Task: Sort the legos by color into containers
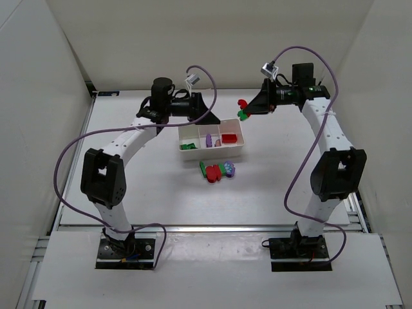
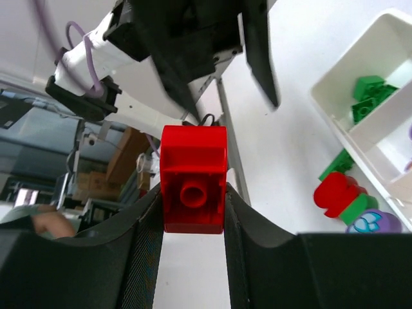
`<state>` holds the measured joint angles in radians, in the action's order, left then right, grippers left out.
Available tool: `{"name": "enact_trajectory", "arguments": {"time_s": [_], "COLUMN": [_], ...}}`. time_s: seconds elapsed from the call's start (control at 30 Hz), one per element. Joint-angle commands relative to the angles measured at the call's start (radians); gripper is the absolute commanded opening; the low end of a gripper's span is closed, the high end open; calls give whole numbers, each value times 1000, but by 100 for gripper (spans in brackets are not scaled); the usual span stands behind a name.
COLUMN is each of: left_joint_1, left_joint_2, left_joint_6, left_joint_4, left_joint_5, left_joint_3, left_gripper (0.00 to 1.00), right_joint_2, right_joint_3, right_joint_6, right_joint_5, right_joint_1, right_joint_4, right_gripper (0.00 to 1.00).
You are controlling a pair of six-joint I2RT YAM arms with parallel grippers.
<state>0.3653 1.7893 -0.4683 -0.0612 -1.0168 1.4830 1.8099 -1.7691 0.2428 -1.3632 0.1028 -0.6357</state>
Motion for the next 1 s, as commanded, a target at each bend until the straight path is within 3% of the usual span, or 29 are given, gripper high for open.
{"name": "enact_trajectory", "arguments": {"time_s": [0.0,0.33,0.97], "left_joint_1": [53,78,78], "left_joint_2": [-30,35,65], "left_joint_6": [-229,-432,-371], "left_joint_4": [325,520,469], "left_joint_5": [-224,-233,-218], "left_joint_3": [-20,20,56], "left_gripper": [75,80,79], "right_joint_2": [28,62,58], "right_joint_3": [-38,-73,-81], "right_joint_6": [76,122,138], "right_joint_5": [-65,-82,-97], "right_joint_1": [28,83,138], "right_joint_4": [77,131,148], "right_gripper": [0,0,0]}}
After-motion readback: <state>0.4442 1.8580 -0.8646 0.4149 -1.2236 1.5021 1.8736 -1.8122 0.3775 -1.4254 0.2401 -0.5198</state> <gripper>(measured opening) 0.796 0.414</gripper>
